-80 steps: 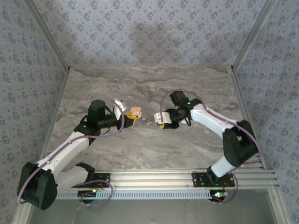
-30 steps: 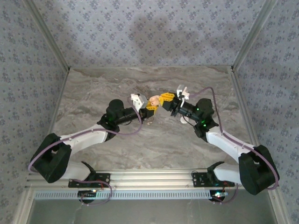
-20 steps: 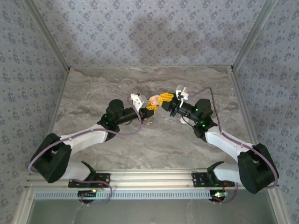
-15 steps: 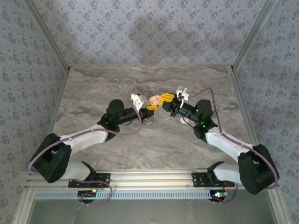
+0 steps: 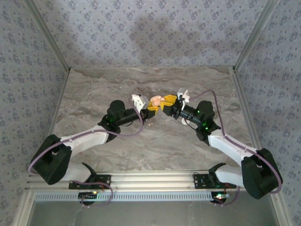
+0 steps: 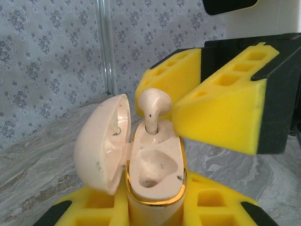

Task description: Insert the wireless bluetooth earbuds into the charging case

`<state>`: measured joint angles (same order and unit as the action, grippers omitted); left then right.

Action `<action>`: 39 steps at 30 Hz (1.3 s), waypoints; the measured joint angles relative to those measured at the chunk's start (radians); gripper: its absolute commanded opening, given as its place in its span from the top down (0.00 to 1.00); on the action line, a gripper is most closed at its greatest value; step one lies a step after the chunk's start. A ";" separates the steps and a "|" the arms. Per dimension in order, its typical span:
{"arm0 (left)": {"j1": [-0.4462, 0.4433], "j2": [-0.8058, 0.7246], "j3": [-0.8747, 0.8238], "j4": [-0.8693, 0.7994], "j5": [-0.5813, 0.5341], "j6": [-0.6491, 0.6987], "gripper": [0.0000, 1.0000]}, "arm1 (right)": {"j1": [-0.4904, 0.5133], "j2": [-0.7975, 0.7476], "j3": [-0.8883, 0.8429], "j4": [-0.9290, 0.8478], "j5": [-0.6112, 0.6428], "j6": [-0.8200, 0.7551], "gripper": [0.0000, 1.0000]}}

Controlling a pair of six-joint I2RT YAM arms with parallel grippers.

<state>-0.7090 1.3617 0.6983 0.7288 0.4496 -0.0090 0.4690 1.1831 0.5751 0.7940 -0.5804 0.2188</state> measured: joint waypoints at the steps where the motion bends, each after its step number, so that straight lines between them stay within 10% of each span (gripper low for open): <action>1: 0.000 0.000 0.003 -0.003 -0.002 0.008 0.82 | -0.002 -0.002 0.000 -0.005 -0.005 0.000 0.49; 14: 0.000 -0.021 0.011 -0.060 -0.024 0.064 0.82 | -0.083 -0.113 0.091 -0.112 -0.109 0.048 0.32; 39: 0.000 -0.032 0.011 -0.083 -0.024 0.080 0.82 | -0.154 0.084 0.417 -0.739 -0.257 0.447 0.63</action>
<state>-0.7090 1.3293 0.7094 0.6456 0.4252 0.0708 0.3153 1.2675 0.9924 0.0555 -0.8379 0.6662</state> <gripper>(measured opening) 0.226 0.377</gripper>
